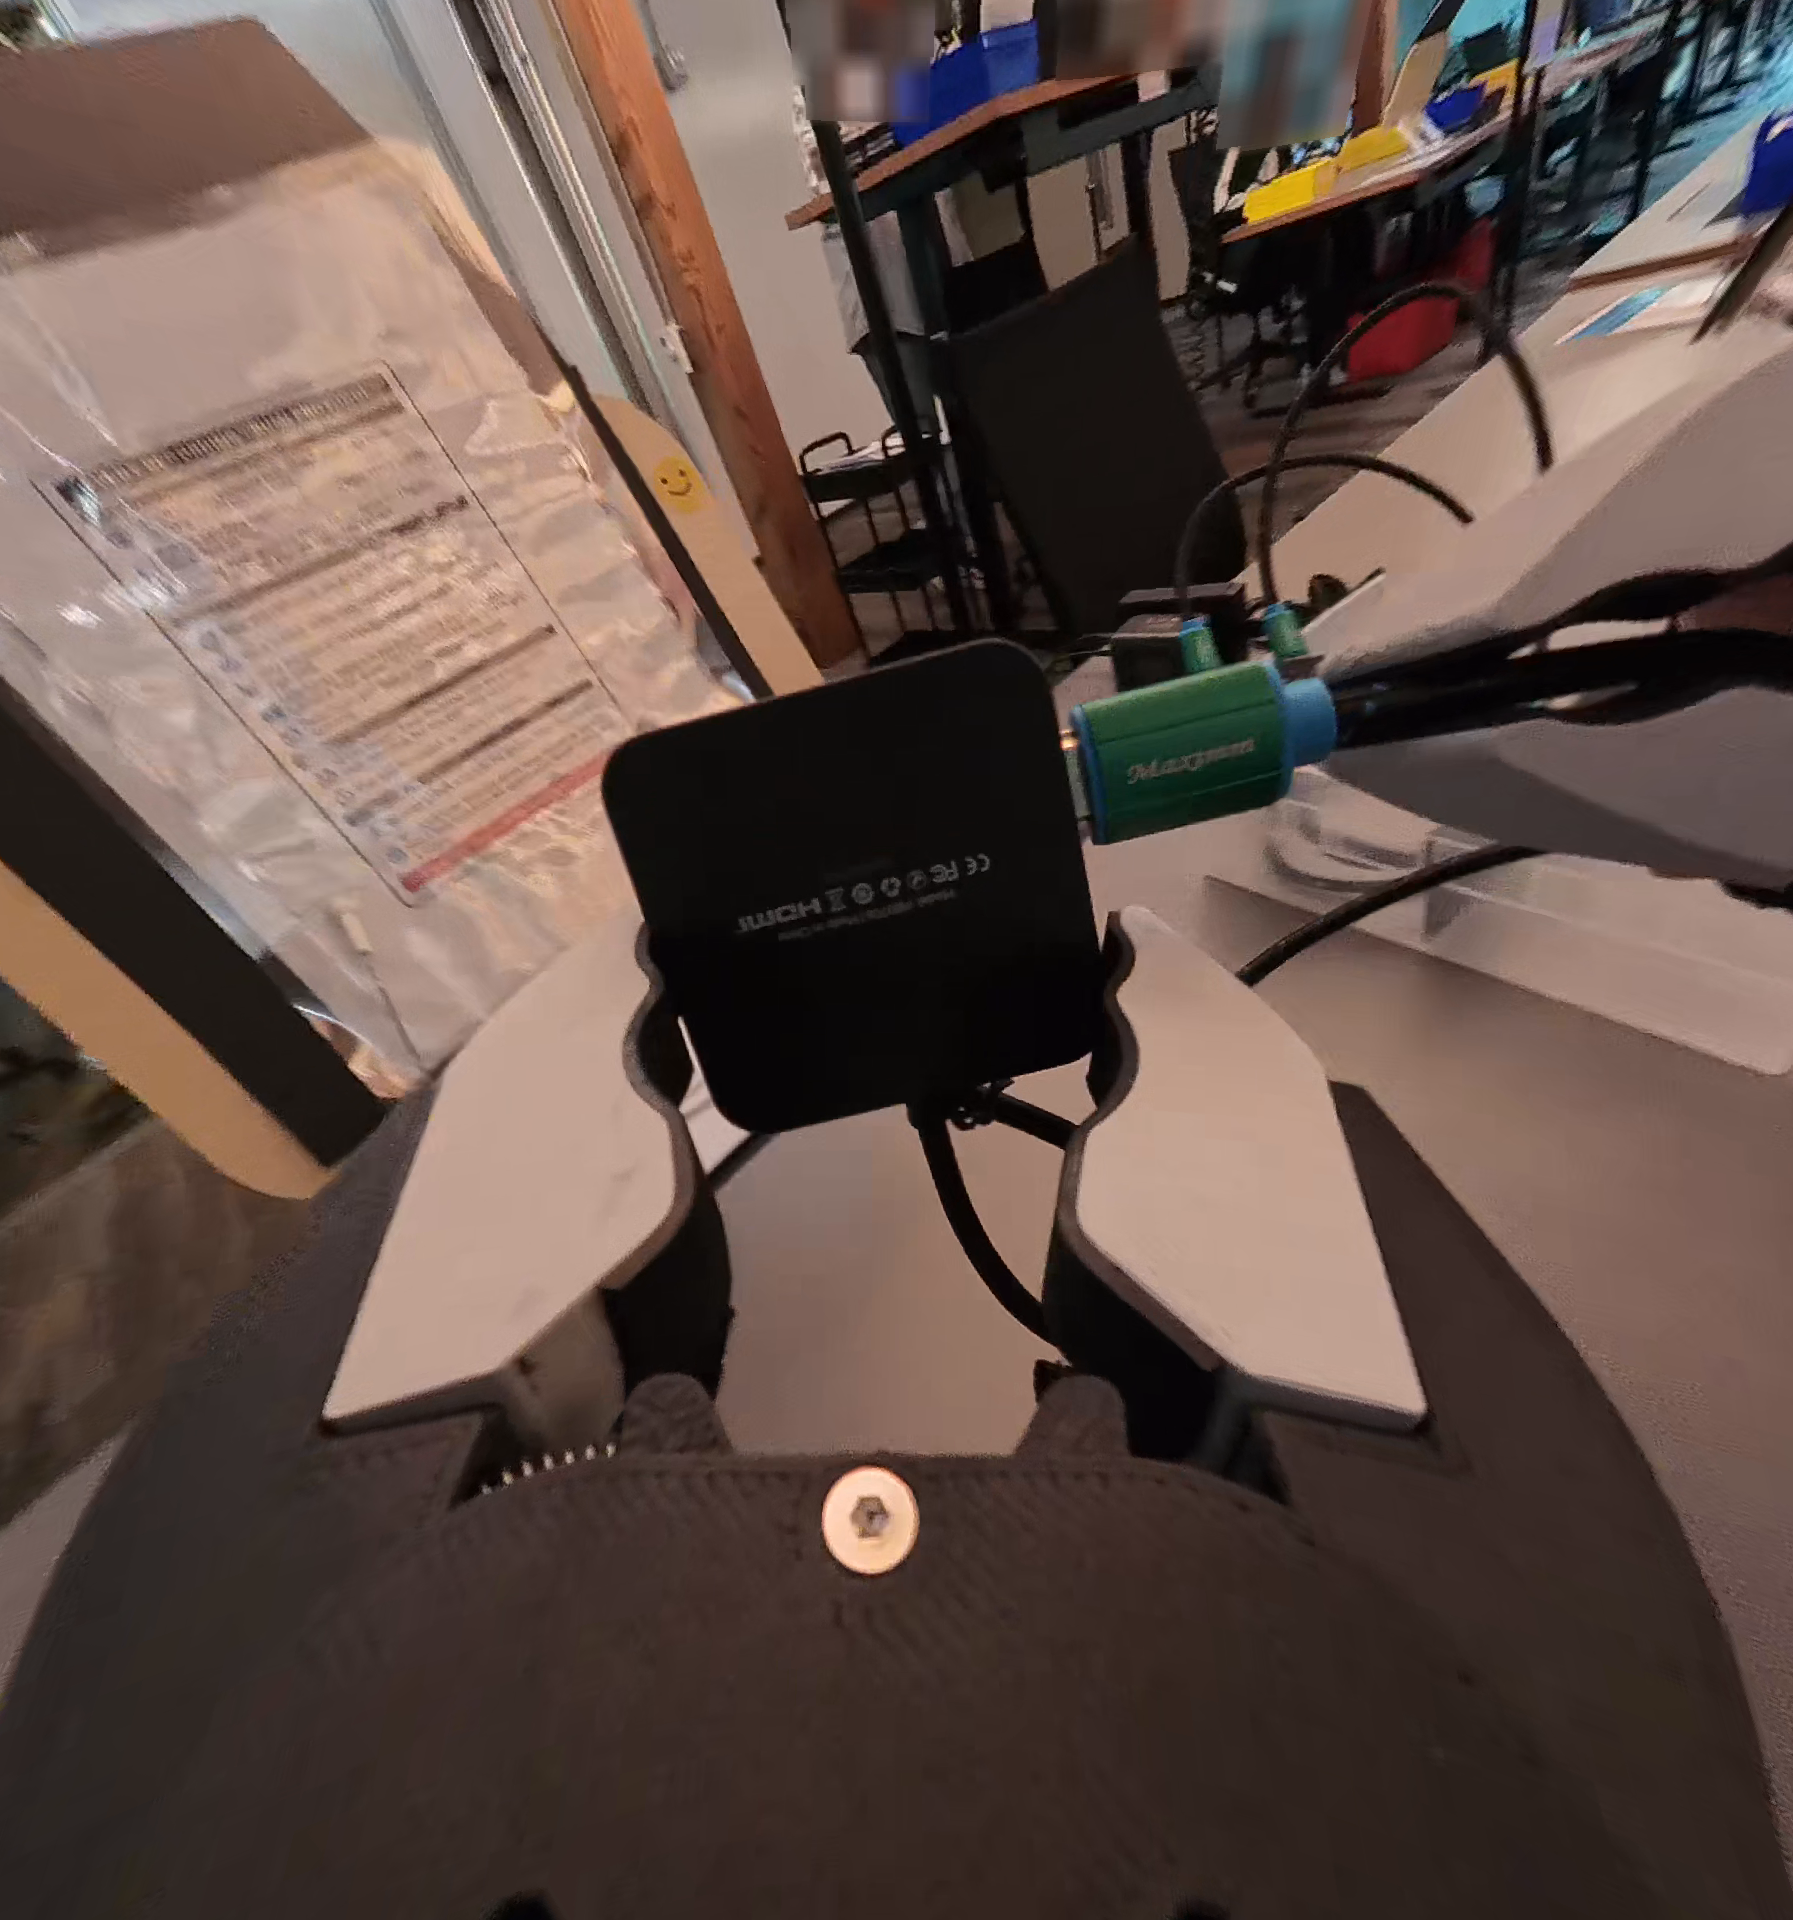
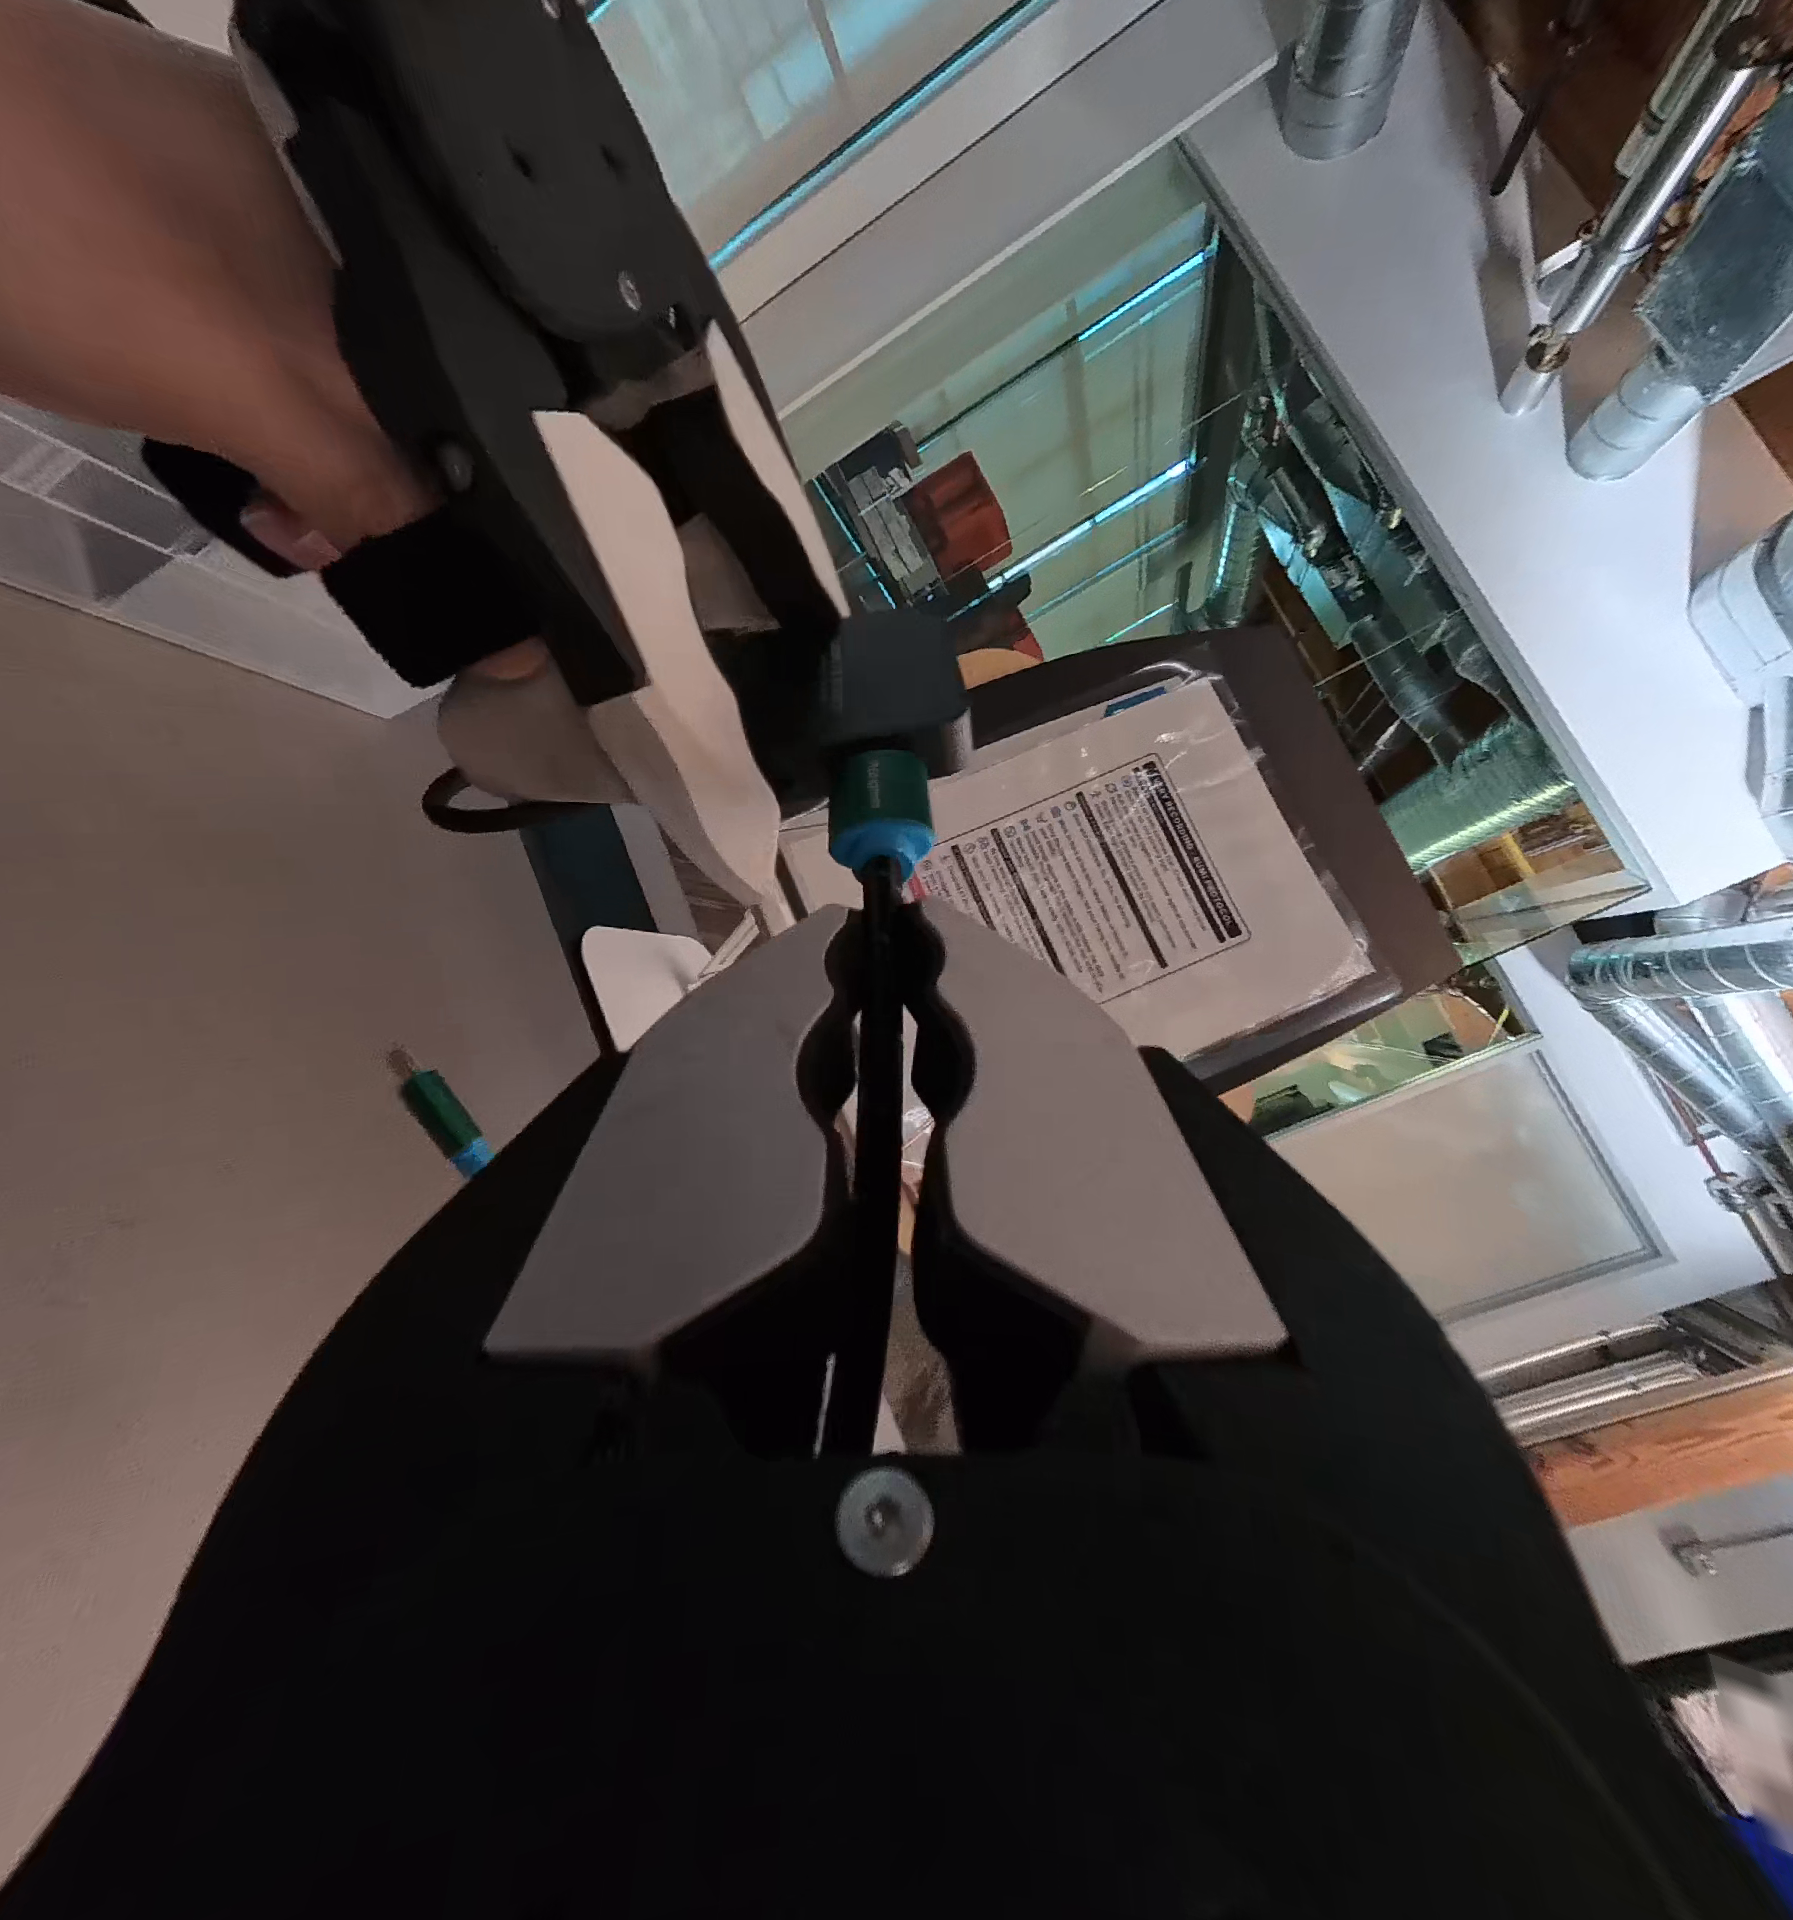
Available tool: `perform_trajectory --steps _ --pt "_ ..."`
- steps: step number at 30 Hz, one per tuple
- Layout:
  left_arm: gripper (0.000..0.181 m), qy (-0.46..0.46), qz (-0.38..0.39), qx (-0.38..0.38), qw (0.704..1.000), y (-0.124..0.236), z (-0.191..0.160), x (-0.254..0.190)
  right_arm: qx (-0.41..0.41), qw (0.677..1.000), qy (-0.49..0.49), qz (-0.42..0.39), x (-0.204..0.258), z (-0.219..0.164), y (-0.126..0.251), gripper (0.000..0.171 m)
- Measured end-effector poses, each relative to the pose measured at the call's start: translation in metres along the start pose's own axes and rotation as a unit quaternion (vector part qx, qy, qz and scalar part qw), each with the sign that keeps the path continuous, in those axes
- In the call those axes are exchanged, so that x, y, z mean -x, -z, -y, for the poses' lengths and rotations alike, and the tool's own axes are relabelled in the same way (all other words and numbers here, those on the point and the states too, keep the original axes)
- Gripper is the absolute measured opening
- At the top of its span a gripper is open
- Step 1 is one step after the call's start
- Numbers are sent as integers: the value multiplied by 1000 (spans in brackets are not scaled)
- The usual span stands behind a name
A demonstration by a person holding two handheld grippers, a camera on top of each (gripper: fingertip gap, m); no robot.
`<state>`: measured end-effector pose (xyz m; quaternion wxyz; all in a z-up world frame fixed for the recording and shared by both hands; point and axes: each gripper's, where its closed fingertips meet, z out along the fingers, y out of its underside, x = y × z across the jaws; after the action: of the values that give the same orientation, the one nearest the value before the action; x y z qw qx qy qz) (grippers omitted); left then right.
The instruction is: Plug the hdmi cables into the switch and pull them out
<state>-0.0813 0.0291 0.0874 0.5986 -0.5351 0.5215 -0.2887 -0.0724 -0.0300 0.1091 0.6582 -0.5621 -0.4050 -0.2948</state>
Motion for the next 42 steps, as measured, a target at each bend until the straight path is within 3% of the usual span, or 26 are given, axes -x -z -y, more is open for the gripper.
perform_trajectory --steps 1,4,9,29,35,38,42 --pt "77 -19 10 -4 1000 1 1 1 -1 1000 -7 5 0 -1 0 6" --pt "76 -73 35 -28 996 5 8 4 -9 999 -34 18 1 -3 0 7" --pt "76 -95 41 11 995 6 0 7 -17 998 -50 34 7 -6 -5 7" --pt "76 -22 -6 47 999 -5 -15 5 -3 996 -81 44 11 -11 -12 6" --pt "77 -1 -13 52 999 0 -19 21 -63 996 -62 33 0 15 3 8" --pt "76 7 -78 39 996 7 -15 14 -130 981 -123 72 -13 39 27 11" --pt "77 4 -250 17 968 30 -5 -31 -216 955 -163 119 -33 48 64 18"
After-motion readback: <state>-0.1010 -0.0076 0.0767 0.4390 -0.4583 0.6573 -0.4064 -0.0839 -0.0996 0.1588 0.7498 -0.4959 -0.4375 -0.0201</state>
